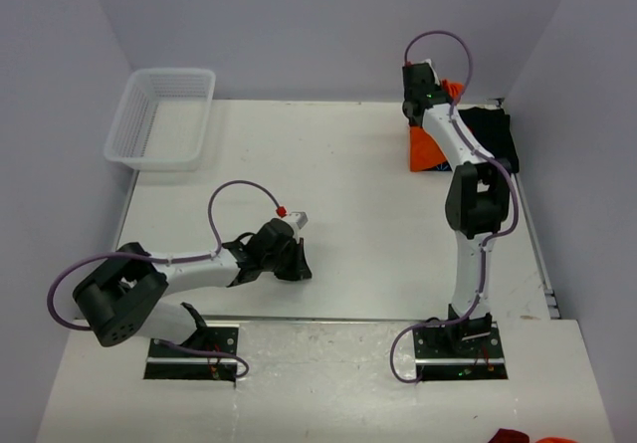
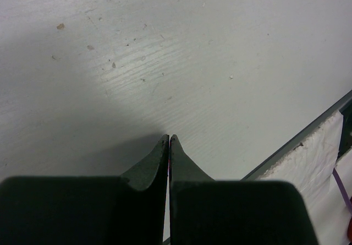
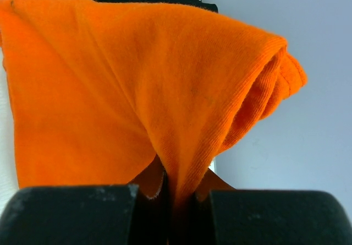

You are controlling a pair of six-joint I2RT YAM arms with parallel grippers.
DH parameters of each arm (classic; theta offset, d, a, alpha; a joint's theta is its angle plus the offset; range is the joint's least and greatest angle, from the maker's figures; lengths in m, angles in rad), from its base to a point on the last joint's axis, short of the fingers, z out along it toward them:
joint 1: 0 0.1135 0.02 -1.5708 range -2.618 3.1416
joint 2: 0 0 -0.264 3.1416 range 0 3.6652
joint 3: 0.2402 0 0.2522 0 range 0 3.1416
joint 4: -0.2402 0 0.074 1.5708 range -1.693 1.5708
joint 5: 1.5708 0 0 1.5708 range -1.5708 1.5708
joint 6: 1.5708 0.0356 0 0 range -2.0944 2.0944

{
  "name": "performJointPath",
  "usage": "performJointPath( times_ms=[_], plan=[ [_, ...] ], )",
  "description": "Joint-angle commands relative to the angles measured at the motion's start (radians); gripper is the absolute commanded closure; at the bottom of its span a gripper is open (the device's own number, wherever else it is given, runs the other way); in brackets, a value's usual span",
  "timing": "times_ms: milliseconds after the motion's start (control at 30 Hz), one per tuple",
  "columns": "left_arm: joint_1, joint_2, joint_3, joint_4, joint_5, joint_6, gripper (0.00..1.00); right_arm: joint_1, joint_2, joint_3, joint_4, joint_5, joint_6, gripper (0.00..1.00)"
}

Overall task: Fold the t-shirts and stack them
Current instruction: Put the neatly folded tshirt into the corner of the board with the right arm

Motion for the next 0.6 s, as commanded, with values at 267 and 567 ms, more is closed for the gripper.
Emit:
performJointPath(
  times_ms=[267, 567],
  plan=[
    [-0.004, 0.014, 0.012, 0.050, 0.015, 0.036, 1.00, -0.024, -0.137, -0.026, 0.056, 0.026, -0.009, 1.00],
    [-0.004, 0.019, 0.010, 0.048, 0.018, 0.046, 1.00, -0.032, -0.134, -0.036, 0.056, 0.024, -0.010, 1.00]
  ],
)
